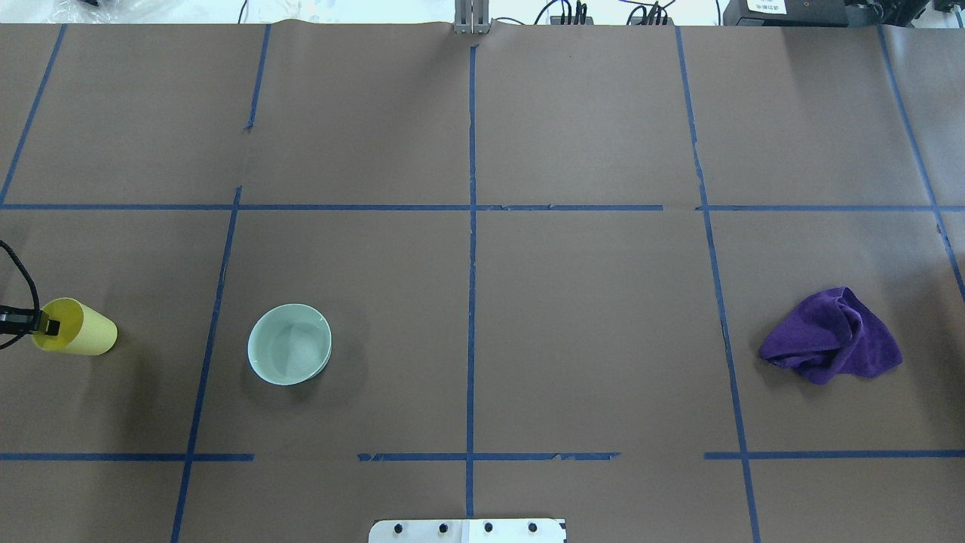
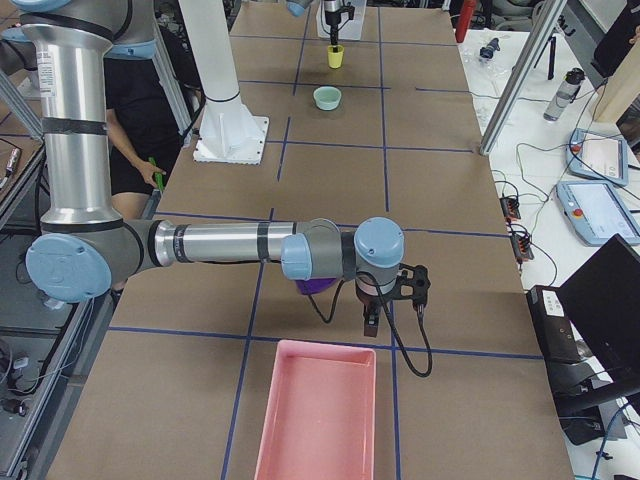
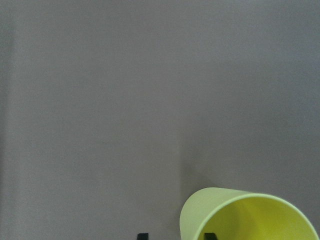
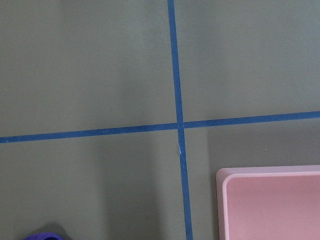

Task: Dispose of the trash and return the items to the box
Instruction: 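Lower the left gripper onto the yellow cup and grasp it, then lift the yellow cup with the left gripper while the right grasps the purple cloth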

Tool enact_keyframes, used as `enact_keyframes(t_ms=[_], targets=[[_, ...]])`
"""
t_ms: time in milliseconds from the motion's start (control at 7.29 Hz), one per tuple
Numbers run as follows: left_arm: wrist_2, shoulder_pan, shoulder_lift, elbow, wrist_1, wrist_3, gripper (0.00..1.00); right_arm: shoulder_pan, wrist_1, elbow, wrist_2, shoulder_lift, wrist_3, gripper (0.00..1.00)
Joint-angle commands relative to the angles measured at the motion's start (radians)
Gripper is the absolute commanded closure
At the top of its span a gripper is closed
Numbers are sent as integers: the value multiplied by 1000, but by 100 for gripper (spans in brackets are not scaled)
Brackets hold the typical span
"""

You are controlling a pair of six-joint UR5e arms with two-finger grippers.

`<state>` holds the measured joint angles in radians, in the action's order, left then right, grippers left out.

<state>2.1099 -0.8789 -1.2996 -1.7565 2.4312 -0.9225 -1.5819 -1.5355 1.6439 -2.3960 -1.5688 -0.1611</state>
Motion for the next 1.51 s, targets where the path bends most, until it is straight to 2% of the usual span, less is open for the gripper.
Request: enact_keyframes(t_ms=[0, 137, 274, 549, 686, 823, 1097, 1234, 1371], targets=[[28, -14, 5, -29, 0, -3, 100, 8, 0, 2, -3, 1, -2, 0], [142, -44, 8, -52, -4, -3, 100, 20, 0, 7, -14, 0, -55, 0], [206, -110, 13, -73, -7, 1, 100, 64, 2, 34, -23, -4, -137, 0], [209, -123, 10, -93, -59, 8, 100, 144, 114, 76, 39, -42, -240, 0], [209, -130, 10, -98, -76, 20, 100, 213, 250, 97, 82, -81, -374, 0], [209, -138, 3, -112, -122, 68, 100, 273, 329, 106, 102, -95, -465, 0], [209, -196, -24, -141, -237, 170, 100, 388, 336, 169, 113, -117, -588, 0], [209, -224, -64, -177, -350, 213, 100, 445, 336, 207, 156, -135, -630, 0], [209, -273, -111, -207, -479, 294, 100, 480, 336, 221, 162, -140, -635, 0]])
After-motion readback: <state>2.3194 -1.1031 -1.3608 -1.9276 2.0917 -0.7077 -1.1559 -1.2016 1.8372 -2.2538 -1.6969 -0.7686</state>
